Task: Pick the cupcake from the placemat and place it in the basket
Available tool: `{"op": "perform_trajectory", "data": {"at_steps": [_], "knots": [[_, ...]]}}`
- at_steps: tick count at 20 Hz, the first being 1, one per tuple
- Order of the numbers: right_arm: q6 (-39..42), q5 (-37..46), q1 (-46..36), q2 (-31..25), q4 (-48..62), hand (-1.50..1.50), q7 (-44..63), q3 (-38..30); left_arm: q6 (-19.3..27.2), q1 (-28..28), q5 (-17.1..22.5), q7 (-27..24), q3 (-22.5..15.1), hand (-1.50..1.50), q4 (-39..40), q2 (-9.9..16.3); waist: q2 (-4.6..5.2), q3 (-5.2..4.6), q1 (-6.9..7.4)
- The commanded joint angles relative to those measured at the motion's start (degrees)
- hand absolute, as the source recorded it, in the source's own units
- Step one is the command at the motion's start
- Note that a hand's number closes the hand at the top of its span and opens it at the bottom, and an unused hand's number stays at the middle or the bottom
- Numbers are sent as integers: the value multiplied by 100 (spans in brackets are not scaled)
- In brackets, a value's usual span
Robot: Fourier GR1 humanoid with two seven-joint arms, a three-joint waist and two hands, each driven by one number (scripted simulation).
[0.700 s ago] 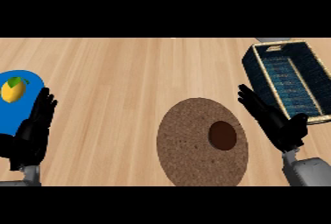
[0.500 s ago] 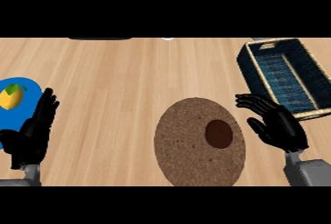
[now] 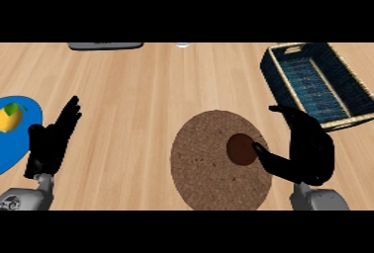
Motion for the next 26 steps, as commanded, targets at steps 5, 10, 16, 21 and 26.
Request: {"op": "perform_trajectory", "data": {"at_steps": [5,10,16,21,26], "knots": [[-2159,2234,1018,-505,-513,-150,1121,52,-59,-131,-107,230,-92,0,152,17,-50,-57,-82],[-1413,3177,1719,-2047,-990,-150,2568,87,-60,-188,-38,262,-9,0,154,0,-49,-77,-86],[163,3110,2423,-3010,-2664,-150,4177,626,-120,-410,-54,340,25,0,229,22,-43,-52,2],[710,2726,2781,-3181,-4109,-150,5370,454,-224,-413,-151,332,-27,0,234,-93,-17,-19,150],[841,3133,2735,-2757,-4591,-150,6044,591,15,-771,-600,312,-215,0,544,-623,-5,-13,173]]}}
